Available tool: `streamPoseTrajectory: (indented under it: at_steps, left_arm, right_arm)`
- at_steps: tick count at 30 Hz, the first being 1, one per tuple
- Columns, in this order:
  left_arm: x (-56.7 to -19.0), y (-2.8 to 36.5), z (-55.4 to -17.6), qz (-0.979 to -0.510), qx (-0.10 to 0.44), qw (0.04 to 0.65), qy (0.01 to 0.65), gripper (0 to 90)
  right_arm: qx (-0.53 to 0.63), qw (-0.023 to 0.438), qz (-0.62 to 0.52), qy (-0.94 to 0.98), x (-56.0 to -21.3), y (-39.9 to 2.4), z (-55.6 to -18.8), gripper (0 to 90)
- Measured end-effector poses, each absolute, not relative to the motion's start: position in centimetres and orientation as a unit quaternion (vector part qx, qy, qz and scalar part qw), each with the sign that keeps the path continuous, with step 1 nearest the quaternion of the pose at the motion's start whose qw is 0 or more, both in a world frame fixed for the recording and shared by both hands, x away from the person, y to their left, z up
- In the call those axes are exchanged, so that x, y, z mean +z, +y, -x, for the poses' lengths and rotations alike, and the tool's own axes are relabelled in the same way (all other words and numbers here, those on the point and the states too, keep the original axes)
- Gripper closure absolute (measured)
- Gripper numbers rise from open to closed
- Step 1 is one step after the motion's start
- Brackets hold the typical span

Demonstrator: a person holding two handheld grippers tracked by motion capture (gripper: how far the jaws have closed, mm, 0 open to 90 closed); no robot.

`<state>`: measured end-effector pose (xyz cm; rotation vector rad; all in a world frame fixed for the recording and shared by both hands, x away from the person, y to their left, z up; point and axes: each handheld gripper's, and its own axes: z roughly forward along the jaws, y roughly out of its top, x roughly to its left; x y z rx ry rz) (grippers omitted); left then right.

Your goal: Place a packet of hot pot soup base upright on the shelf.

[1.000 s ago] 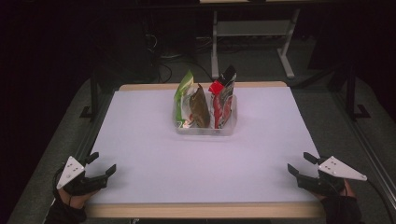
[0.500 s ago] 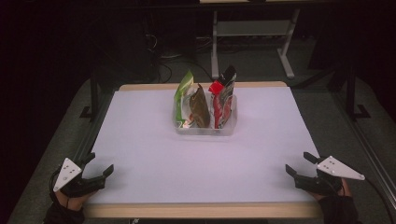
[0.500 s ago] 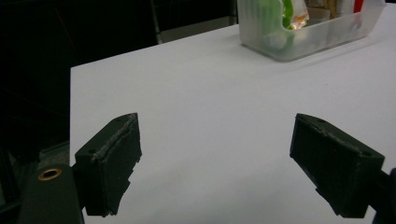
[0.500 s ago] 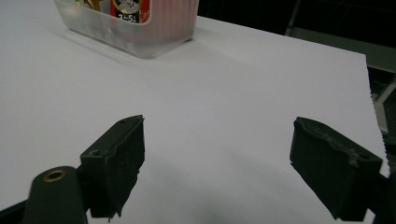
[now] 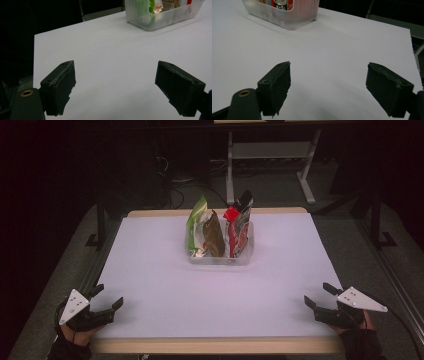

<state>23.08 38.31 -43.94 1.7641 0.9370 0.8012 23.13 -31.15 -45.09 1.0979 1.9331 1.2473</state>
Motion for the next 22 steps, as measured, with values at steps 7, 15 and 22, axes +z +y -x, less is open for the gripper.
streamPoseTrajectory:
  at_steps: [7, 15, 22]
  left_arm:
    - [-43.95, 38.25, -23.18, -0.721, 0.328, 0.474, 0.384, 16.4]
    - [-43.97, 38.18, -23.27, -0.720, 0.323, 0.479, 0.384, 16.7]
    - [-43.78, 37.91, -23.30, -0.723, 0.323, 0.476, 0.383, 16.7]
  right_arm:
    - [0.468, 0.292, -0.408, 0.727, -45.04, -31.07, -23.17, 18.9]
    - [0.469, 0.294, -0.406, 0.727, -44.96, -31.02, -23.17, 18.7]
    - [0.471, 0.293, -0.405, 0.727, -44.88, -30.98, -23.11, 18.9]
